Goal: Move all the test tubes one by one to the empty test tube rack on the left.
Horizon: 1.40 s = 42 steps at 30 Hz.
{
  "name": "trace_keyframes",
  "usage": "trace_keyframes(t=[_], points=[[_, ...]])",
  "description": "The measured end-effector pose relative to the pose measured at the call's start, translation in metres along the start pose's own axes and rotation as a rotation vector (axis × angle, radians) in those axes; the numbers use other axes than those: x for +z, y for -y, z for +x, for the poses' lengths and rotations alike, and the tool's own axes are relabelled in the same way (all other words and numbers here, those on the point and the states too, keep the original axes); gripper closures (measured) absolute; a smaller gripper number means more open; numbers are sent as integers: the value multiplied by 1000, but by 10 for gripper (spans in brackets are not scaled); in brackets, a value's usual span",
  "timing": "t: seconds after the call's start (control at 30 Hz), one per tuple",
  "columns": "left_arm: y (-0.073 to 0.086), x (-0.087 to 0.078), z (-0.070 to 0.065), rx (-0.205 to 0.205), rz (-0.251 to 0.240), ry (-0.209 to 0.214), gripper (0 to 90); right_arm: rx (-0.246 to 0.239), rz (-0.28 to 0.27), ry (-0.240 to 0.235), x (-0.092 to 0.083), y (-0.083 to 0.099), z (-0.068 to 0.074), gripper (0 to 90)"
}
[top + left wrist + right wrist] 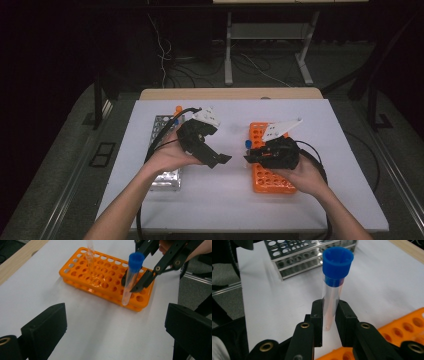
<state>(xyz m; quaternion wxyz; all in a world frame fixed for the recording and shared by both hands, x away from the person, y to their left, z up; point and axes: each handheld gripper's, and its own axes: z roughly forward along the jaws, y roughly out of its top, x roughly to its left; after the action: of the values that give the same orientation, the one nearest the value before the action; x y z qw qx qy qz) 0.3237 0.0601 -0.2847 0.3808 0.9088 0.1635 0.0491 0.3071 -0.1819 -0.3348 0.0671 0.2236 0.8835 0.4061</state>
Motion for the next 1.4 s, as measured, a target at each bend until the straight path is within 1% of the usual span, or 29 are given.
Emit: trace_keyframes(t=[0.1, 0.2, 0.27, 0.33, 0.4, 0.57, 0.63, 0.73, 0.77, 0.83, 0.93, 1.0, 1.1, 1.2, 1.3, 1.4], points=[[-2, 3, -2, 9, 6, 21, 58, -16, 11, -16, 6, -2, 5, 762], [-5, 7, -4, 18, 16, 48, 127, -29, 22, -33, 12, -4, 11, 761], [-6, 10, -6, 22, 30, 65, 142, -40, 31, -42, 16, -5, 15, 762], [-7, 12, -8, 34, 43, 82, 173, -49, 37, -52, 19, -7, 19, 762], [-7, 14, -9, 55, 56, 97, 215, -58, 38, -63, 22, -8, 22, 762], [-6, 18, -12, 85, 84, 134, 353, -75, 41, -78, 26, -10, 28, 761], [-6, 19, -13, 100, 93, 135, 420, -76, 43, -81, 27, -10, 30, 761], [-6, 19, -14, 104, 93, 128, 546, -76, 45, -82, 27, -10, 30, 762], [-5, 19, -14, 104, 96, 133, 583, -75, 44, -83, 27, -10, 30, 761], [-5, 19, -14, 113, 103, 134, 645, -74, 39, -85, 27, -10, 30, 761], [-5, 20, -14, 115, 105, 145, 723, -74, 35, -90, 27, -11, 31, 761], [-5, 20, -15, 124, 110, 146, 731, -72, 35, -91, 28, -11, 31, 760], [-6, 18, -15, 120, 103, 149, 734, -64, 35, -96, 28, -11, 32, 750], [-6, 14, -12, 111, 92, 144, 735, -56, 23, -90, 25, -11, 30, 690], [-7, 9, -10, 104, 79, 129, 735, -36, 11, -81, 20, -10, 26, 659], [-7, 2, -7, 96, 65, 115, 735, -14, -5, -71, 14, -9, 23, 608]])
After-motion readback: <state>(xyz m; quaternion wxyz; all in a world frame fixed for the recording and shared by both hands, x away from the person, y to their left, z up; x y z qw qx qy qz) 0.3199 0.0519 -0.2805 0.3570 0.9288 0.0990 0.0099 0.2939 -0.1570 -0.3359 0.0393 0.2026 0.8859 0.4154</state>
